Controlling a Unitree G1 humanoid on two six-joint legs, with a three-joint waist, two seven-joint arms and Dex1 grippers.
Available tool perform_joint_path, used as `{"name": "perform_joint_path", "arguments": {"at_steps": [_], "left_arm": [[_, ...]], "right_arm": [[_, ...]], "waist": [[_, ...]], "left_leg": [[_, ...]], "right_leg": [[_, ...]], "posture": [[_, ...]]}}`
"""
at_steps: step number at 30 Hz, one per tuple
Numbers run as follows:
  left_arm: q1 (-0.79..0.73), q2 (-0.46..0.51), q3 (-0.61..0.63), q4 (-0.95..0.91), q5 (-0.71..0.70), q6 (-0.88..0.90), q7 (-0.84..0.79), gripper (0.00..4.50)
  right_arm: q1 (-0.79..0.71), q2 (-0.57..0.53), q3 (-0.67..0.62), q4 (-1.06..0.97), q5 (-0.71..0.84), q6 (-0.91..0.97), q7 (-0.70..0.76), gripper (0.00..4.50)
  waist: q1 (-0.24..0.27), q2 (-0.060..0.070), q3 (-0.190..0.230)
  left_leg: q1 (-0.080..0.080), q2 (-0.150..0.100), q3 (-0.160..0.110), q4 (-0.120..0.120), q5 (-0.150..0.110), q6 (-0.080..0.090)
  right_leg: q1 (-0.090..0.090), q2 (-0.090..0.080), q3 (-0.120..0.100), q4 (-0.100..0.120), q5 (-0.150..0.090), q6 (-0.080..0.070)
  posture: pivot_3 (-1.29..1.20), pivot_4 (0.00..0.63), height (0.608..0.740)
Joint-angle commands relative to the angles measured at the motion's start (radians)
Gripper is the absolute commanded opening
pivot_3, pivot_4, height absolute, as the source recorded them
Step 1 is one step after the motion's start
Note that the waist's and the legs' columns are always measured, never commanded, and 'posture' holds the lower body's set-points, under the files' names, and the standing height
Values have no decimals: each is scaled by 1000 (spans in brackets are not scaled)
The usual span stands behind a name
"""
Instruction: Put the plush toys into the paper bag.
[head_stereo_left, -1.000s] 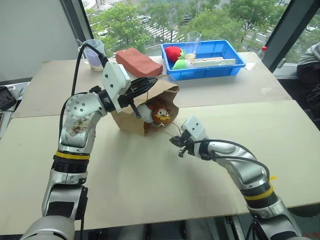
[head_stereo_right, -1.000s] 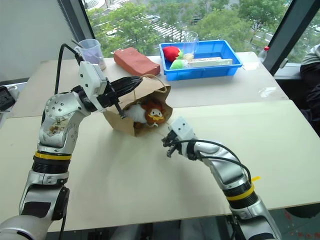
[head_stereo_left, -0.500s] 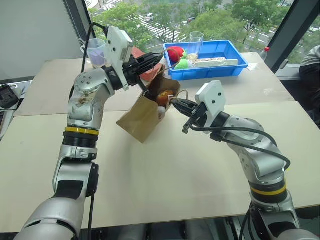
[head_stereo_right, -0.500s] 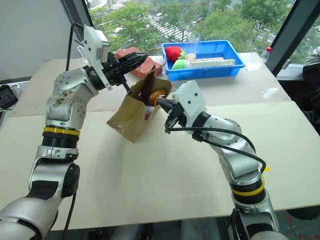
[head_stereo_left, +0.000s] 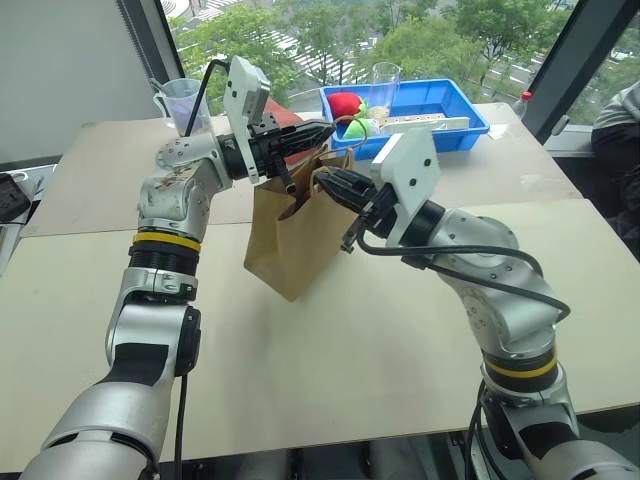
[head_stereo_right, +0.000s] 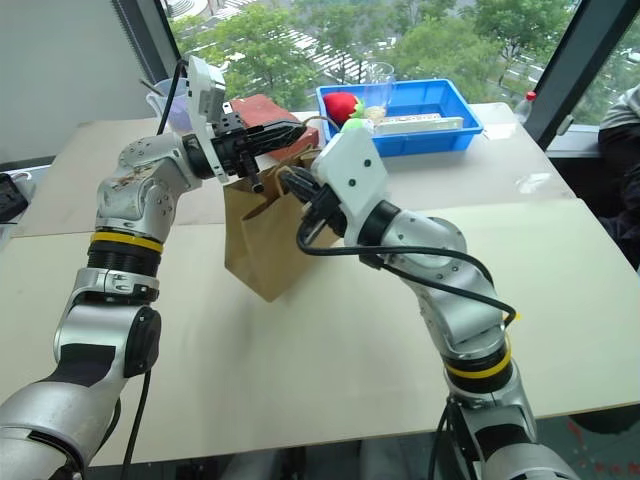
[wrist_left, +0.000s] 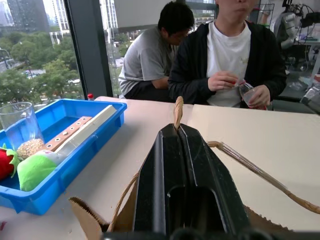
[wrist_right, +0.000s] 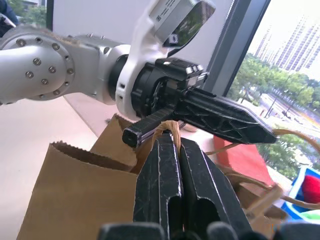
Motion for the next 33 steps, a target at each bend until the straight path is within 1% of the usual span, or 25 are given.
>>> {"name": "perform_joint_path", "arguments": {"at_steps": [1,5,7,11,16,18,19,22,23,24,26,27,31,33], "left_arm": [[14,38,13,-94,-23,49,-30,0],[70,90,-7,-167,-6,76,-71,0],[96,113,4,-186,8,78,-50,0],[176,177,41,-264,-7,133,-15,0],[211,189,69,-349,-44,213,47,0],[246,201,76,-397,-58,241,48,620],[265,206,89,-432,-83,272,53,944],[309,222,130,-538,-165,374,72,2197],[327,232,142,-578,-186,401,81,2825],[349,244,153,-620,-206,426,90,3210],[383,263,174,-679,-228,454,113,4198],[398,271,183,-701,-236,463,126,4500],[493,331,252,-795,-269,486,153,4500],[515,351,276,-818,-290,494,162,4500]], "right_arm": [[-22,18,35,34,-7,-3,11,53],[-58,35,73,126,-27,-32,32,53],[-83,54,81,177,-38,-53,35,53],[-130,109,86,314,-64,-129,33,53],[-152,131,77,393,-78,-187,56,53],[-153,130,64,405,-68,-185,70,0],[-150,126,58,408,-65,-184,77,322],[-142,105,47,396,-53,-171,109,1248],[-141,93,38,385,-41,-158,124,1714],[-136,80,28,370,-30,-145,138,1972],[-134,58,9,347,-15,-127,154,2696],[-133,46,-1,338,-9,-120,160,3048],[-135,-52,-22,287,25,-88,250,4384],[-142,-88,-22,279,40,-78,287,4465]], "waist": [[-3,0,0],[-6,0,0],[-7,0,0],[-9,0,0],[-3,0,0],[-6,0,0],[-8,0,0],[-14,0,0],[-17,0,0],[-18,0,0],[-20,0,0],[-20,0,0],[-20,0,0],[-18,0,0]], "left_leg": [[0,0,0,0,0,0],[0,0,-1,0,0,0],[1,0,-2,0,0,0],[2,-6,-17,0,0,-1],[2,-8,-24,-1,0,-2],[2,-8,-24,-1,0,-3],[2,-8,-24,-1,-1,-3],[3,-8,-24,-2,-1,-4],[3,-8,-24,-2,-1,-4],[3,-8,-24,-2,-1,-4],[3,-8,-24,-2,-1,-4],[3,-8,-24,-2,-1,-4],[4,-8,-24,-3,-1,-4],[5,-8,-24,-3,-1,-4]], "right_leg": [[0,0,0,0,0,0],[0,0,0,1,0,0],[0,0,1,1,0,0],[-1,0,1,2,0,0],[-2,0,0,2,0,0],[-2,0,0,2,0,0],[-2,0,0,2,0,0],[-2,0,0,2,0,0],[-3,1,0,2,0,0],[-3,1,0,2,0,0],[-3,1,1,2,0,0],[-3,1,1,2,0,0],[-3,1,1,2,0,0],[-3,1,1,2,0,0]], "posture": [[0,150,740],[0,150,740],[0,150,740],[0,150,740],[0,150,740],[0,150,740],[0,150,740],[0,150,740],[0,150,740],[0,150,740],[0,150,740],[0,150,740],[0,150,740],[0,150,740]]}}
